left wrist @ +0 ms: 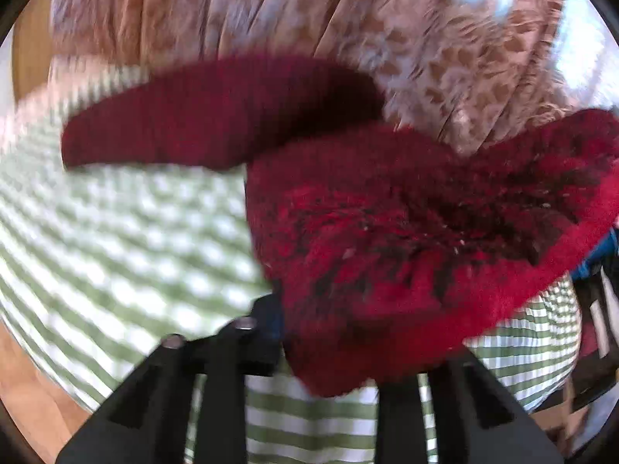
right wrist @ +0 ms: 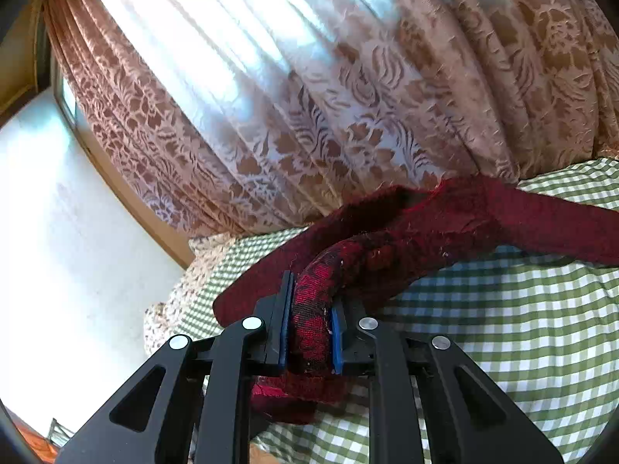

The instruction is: Fold small clothes

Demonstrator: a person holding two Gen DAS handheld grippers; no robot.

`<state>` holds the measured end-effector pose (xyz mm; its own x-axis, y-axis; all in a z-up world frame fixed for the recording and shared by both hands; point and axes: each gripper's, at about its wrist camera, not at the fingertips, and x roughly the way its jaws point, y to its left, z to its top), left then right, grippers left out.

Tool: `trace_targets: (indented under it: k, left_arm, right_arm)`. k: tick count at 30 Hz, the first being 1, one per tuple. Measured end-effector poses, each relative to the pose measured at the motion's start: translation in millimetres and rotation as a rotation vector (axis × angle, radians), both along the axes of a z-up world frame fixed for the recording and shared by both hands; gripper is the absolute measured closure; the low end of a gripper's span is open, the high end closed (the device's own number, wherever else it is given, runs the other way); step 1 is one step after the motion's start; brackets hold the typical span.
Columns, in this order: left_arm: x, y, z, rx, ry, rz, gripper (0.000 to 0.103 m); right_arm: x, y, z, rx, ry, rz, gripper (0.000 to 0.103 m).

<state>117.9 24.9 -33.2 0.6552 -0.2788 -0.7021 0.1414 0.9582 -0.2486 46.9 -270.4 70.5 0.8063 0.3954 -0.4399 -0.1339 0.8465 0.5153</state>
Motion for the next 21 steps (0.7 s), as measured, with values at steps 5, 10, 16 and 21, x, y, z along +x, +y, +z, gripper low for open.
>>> trace_targets:
  k: [5, 10, 16, 21]
  left_arm:
    - [-22.7, 26.3, 51.9, 0.134, -0.137, -0.23, 0.086]
    - [-56.9, 42.7, 17.9, 0.163, -0.001, -0.478, 0.045]
    - [-74.3, 92.9, -23.7, -0.126, 0.201, -0.357, 0.03]
    - [-53.2, 122.4, -39.1, -0.292, 0.23, -0.156, 0.03]
  right_arm:
    - [-31.4, -19.4, -15.0, -0.032, -0.018, 0.011, 0.088]
    - [-76.0, -29.0, -87.7, -0.148, 0.186, 0.076, 0.088]
    - [-101.7, -37.8, -201.3, -0.276, 0.548, 0.083, 0.078]
    - [-91.0, -60.5, -190.9, -0.175, 0.455, -0.013, 0.039]
